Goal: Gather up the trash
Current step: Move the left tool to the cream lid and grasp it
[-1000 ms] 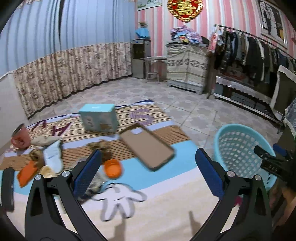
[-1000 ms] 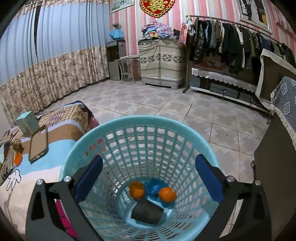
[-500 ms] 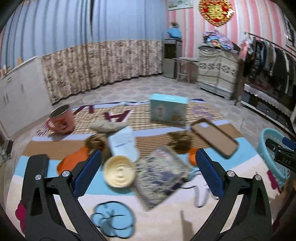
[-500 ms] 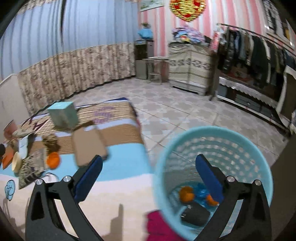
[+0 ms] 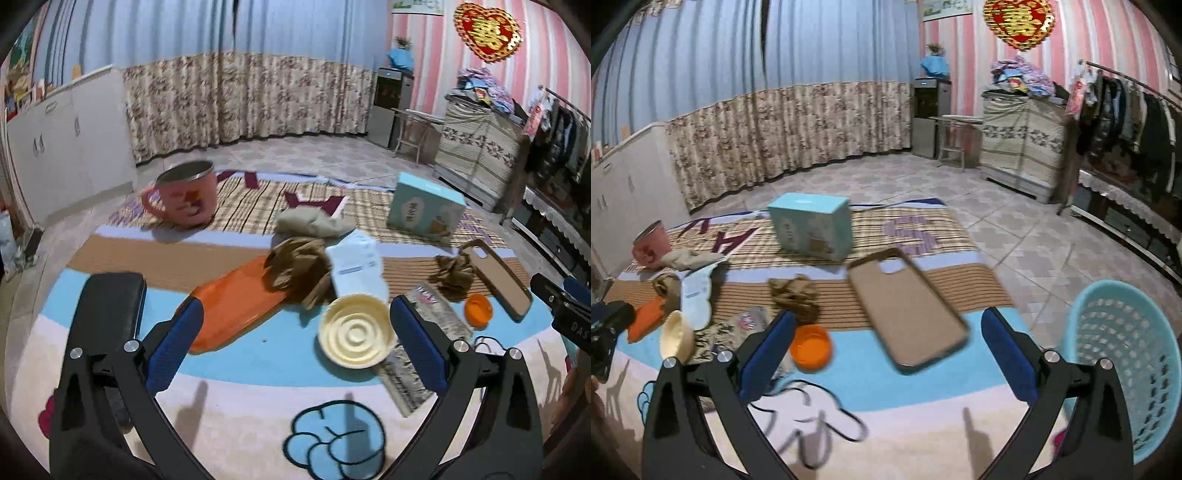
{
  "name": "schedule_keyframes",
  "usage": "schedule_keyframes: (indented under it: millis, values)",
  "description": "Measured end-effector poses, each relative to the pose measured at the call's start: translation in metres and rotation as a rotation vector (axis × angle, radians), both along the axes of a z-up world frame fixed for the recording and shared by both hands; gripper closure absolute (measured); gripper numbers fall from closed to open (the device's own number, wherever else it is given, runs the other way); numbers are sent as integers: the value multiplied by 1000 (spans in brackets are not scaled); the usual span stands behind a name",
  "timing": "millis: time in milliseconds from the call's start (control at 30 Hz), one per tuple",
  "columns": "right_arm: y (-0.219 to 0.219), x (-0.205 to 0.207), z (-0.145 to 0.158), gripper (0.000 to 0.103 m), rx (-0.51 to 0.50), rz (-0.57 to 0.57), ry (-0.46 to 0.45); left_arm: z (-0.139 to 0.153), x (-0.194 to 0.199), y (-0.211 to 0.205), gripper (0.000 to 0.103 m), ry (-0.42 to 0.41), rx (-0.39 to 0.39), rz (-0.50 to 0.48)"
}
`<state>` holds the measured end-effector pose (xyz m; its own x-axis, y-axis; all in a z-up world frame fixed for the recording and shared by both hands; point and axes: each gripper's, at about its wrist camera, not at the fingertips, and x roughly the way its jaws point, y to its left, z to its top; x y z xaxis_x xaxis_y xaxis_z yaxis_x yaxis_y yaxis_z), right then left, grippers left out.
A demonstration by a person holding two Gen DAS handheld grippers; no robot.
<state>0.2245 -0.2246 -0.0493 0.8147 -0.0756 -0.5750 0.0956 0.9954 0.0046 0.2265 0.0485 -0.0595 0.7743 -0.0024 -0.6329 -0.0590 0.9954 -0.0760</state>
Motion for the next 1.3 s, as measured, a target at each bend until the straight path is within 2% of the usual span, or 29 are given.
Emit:
schedule_keyframes:
  millis: [100, 400, 567, 667, 767, 833, 933, 1133, 1300]
  values:
    - [2, 1, -7, 5, -13, 10, 13, -10, 5, 1, 5, 33, -21, -9]
    - [-12, 7, -13, 5, 40, 2, 31, -32, 19, -19, 6, 107, -32, -51]
    - [-8, 13, -17, 5, 0, 0, 43, -38, 29, -20, 6, 137, -103, -60]
    - [-12, 13, -18, 5, 19, -5, 51, -41, 34, -27, 7, 161, -98, -94]
    - [-14, 14, -19, 5, 29, -14, 53, -43, 36, -36, 18, 176, -87, -135]
    - [-15, 14, -21, 5, 35, -17, 55, -46, 37, -39, 30, 188, -87, -151]
    - [-15, 16, -24, 5, 38, -15, 63, -47, 36, -39, 42, 193, -90, -163]
    - [-8, 18, -27, 5, 16, 9, 75, -42, 33, -41, 42, 179, -56, -171]
    - [2, 21, -29, 5, -14, 47, 96, -24, 24, -37, 42, 137, 19, -143]
